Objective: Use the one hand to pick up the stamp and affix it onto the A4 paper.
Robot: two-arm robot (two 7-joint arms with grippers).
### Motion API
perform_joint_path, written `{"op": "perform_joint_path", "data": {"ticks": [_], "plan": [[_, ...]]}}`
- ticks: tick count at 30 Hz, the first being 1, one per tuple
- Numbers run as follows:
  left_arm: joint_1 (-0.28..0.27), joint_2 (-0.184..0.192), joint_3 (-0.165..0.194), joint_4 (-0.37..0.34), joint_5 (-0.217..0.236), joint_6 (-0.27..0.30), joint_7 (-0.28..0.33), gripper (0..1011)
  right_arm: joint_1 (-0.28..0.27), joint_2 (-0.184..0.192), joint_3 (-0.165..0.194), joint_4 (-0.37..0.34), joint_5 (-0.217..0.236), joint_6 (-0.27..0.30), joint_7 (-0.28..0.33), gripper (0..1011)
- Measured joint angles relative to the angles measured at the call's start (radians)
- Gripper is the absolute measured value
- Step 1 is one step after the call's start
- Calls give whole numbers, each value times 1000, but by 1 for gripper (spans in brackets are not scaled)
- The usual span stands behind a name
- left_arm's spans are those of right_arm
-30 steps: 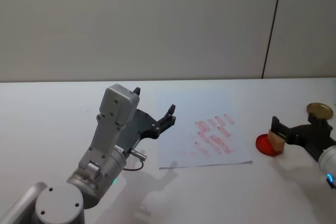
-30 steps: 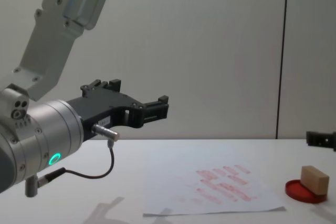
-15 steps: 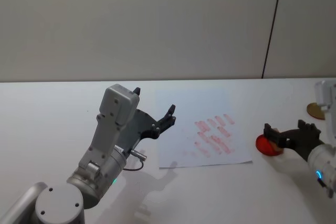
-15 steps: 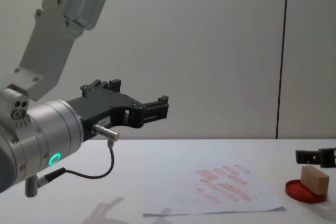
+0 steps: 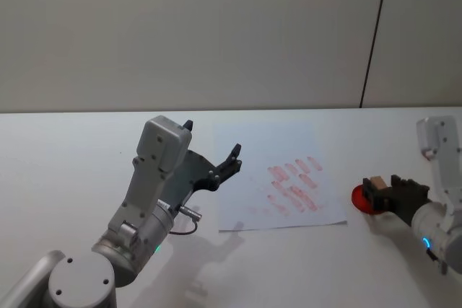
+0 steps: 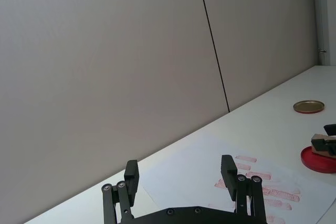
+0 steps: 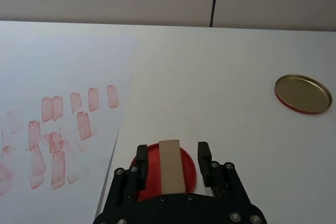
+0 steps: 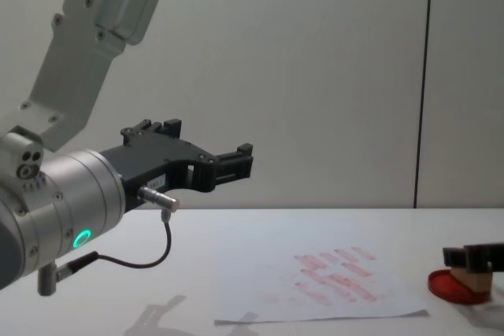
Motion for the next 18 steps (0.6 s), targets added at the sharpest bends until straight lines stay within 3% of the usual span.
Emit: {"op": "perform_joint_path", "data": {"ticks": [13,18], "plan": [[0,0,0,0,0,0,0,993,14,-14,-9,28,-19,0,3,222],[0,0,0,0,0,0,0,993,18,-19,-10,36,-24,4,-2,218]]}}
